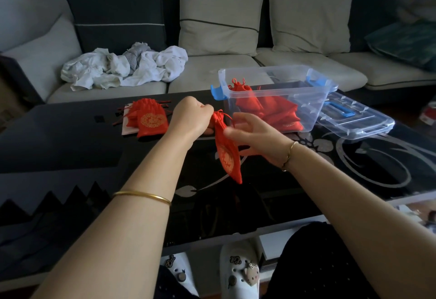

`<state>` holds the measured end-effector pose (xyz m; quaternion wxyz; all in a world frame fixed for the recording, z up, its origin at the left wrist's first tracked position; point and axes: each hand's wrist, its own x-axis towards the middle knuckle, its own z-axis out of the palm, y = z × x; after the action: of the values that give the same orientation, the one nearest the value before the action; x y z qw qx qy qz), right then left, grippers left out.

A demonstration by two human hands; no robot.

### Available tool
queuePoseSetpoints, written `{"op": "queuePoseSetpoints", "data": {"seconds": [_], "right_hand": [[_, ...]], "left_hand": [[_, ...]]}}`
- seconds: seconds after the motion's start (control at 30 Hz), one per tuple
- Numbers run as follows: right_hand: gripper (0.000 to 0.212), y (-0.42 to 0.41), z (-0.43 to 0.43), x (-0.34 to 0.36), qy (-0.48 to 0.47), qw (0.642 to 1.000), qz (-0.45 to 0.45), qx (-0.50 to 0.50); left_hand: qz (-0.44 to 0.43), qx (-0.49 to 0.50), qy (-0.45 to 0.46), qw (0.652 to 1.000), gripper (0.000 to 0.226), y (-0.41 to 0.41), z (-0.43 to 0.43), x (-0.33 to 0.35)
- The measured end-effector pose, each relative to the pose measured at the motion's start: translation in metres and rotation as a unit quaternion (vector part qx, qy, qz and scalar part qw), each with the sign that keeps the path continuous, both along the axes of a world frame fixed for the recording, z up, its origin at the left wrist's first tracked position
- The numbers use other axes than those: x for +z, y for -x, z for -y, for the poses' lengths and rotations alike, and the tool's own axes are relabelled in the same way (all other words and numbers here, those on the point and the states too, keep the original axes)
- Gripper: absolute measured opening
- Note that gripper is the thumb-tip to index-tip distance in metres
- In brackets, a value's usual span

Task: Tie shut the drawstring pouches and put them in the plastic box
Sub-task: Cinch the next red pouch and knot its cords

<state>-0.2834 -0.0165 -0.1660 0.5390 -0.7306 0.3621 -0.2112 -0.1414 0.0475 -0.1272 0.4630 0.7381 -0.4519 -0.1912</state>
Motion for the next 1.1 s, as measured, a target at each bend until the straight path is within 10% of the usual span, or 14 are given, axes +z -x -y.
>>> {"op": "queuePoseSetpoints", "data": {"seconds": [0.53, 1.1], "right_hand": [[0.018, 0.018, 0.008, -0.008, 0.35, 0.923, -0.095, -0.133], [0.011, 0.026, 0.019, -0.004, 0.356, 0.913, -0.129, -0.151]], "left_hand": [[-0.172, -0.044, -0.017, 0.984, 0.02, 0.0, 0.012, 0.0], [-0.223, -0.108, -0.106, 0.963, 0.015, 0.002, -0.002, 0.013]]}}
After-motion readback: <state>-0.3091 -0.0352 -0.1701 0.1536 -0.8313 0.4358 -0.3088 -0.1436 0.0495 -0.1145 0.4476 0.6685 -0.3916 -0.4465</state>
